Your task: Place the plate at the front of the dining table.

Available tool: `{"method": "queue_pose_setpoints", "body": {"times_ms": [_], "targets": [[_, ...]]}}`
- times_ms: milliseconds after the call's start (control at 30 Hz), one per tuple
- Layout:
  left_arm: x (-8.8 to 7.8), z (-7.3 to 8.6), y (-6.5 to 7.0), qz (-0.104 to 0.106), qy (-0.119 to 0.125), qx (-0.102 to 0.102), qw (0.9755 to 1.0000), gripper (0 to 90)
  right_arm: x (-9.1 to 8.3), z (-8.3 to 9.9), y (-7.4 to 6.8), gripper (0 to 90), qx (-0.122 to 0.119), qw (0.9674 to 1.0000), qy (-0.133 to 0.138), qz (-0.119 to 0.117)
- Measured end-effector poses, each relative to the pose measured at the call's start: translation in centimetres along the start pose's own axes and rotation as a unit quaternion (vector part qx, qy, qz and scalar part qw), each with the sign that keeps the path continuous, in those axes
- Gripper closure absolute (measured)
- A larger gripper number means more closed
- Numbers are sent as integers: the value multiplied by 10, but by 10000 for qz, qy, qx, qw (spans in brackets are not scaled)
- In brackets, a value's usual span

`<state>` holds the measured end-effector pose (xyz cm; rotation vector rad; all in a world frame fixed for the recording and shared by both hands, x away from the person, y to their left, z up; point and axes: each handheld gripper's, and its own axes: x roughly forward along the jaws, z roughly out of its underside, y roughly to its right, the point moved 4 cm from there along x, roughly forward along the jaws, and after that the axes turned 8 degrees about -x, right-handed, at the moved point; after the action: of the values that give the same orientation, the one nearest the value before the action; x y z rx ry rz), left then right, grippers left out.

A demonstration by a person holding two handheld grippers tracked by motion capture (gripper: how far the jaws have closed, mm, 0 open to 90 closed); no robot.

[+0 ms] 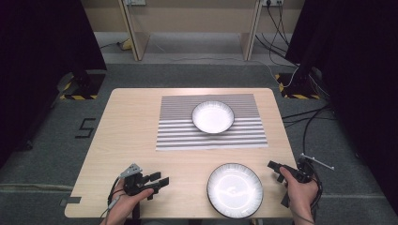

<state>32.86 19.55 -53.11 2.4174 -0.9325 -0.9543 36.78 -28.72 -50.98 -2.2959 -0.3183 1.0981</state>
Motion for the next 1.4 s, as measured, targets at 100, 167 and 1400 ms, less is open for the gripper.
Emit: {"method": "queue_pose_setpoints", "body": {"times_ms": [100,167,1400], "targets": [[0,0,0,4,1,1,10000,447,-4,5,1,516,15,10000,5,-5],[0,0,0,3,3,4,10000,447,-6,7,2,516,7,10000,2,6],[1,1,1,13,-10,-8,10000,447,-30,36,26,514,141,9997,111,151]]}}
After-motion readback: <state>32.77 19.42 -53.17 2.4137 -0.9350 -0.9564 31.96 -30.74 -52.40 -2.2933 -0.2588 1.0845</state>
